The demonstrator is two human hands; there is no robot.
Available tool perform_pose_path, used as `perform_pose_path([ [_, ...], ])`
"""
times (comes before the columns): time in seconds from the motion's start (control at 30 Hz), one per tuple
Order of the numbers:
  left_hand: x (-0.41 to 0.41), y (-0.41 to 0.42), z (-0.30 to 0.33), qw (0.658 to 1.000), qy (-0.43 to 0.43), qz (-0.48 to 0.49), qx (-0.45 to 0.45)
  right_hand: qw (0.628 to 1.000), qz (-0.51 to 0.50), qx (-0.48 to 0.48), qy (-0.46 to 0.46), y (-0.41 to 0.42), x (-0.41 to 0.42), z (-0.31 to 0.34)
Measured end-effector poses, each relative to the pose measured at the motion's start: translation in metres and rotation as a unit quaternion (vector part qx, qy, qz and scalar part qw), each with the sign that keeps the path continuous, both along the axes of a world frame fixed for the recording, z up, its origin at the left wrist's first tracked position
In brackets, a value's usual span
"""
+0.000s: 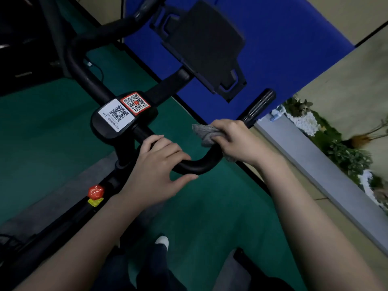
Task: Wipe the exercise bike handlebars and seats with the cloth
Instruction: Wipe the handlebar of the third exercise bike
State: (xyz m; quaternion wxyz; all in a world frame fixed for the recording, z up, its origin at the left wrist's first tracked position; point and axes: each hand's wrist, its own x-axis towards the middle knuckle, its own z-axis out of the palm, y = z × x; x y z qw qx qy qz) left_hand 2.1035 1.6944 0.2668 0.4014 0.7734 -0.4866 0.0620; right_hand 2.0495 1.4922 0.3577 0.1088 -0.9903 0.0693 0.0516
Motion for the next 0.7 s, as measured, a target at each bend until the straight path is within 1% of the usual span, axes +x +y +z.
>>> perform_pose_path([
  [0.17, -0.007, -0.006, 0.005, 0.999, -0.027, 0.042, 0.021, 0.998, 0.057, 0.009, 0.038, -0.004, 0.003, 0.004],
  [0.27, -0.013, -0.015, 0.009, 0.997, -0.042, 0.054, 0.036, 0.998, 0.055, -0.004, 0.021, -0.022, 0.005, 0.007],
  [0.37, -0.022, -0.032, 0.015, 0.996, -0.045, 0.059, 0.057, 0.999, 0.022, 0.018, -0.036, -0.032, 0.001, 0.002],
  [0.53, -0.031, -0.054, 0.022, 0.991, -0.053, 0.107, 0.067, 0.988, 0.027, 0.098, -0.118, -0.023, -0.018, -0.012],
  [0.63, -0.034, -0.058, 0.020, 0.988, -0.059, 0.124, 0.072, 0.969, -0.002, 0.111, -0.219, -0.025, -0.028, -0.022],
  [0.7, -0.034, -0.058, 0.018, 0.989, -0.053, 0.125, 0.066, 0.946, -0.036, 0.114, -0.301, -0.023, -0.033, -0.032],
])
